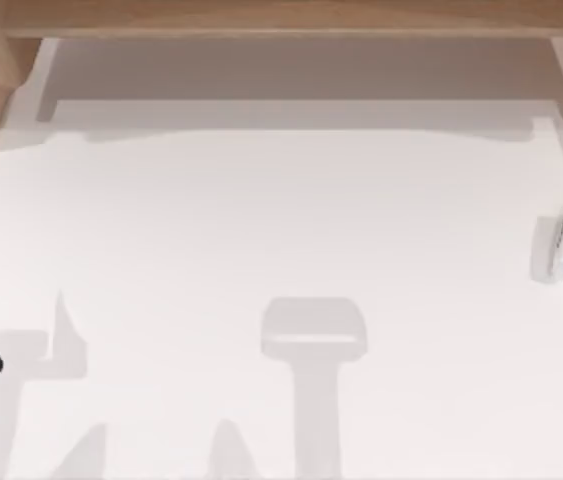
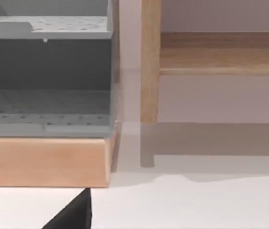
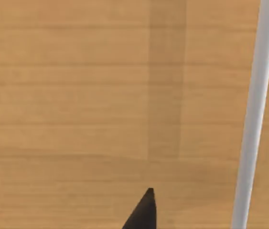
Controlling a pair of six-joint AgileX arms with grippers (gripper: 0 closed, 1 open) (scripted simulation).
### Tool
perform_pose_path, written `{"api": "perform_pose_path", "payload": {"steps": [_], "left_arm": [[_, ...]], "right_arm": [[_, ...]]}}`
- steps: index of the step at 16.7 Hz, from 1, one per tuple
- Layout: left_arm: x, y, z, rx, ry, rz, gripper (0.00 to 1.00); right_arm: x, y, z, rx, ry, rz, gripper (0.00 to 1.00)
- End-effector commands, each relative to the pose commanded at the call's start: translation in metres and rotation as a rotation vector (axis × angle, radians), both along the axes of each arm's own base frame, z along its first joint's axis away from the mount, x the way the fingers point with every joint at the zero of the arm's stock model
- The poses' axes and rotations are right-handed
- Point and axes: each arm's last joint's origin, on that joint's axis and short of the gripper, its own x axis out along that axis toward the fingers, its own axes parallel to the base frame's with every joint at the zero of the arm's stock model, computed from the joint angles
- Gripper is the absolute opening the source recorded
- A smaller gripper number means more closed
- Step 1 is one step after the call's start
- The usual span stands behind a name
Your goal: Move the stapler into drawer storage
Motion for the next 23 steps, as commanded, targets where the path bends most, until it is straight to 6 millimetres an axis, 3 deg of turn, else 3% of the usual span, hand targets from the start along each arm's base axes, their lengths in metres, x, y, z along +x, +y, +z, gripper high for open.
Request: {"api": "perform_pose_path", "payload": {"steps": [2,11,16,23], "left_arm": [[0.000,0.000,0.000,0.000,0.000,0.000,1.00],[0.000,0.000,0.000,0.000,0.000,0.000,1.00],[0.000,0.000,0.000,0.000,0.000,0.000,1.00],[0.000,0.000,0.000,0.000,0.000,0.000,1.00]], "right_arm": [[0.000,0.000,0.000,0.000,0.000,0.000,1.00],[0.000,0.000,0.000,-0.002,-0.002,0.001,1.00],[-0.019,0.001,0.000,0.000,0.000,0.002,1.00],[-0.017,0.009,0.000,0.014,0.007,0.025,1.00]]}}
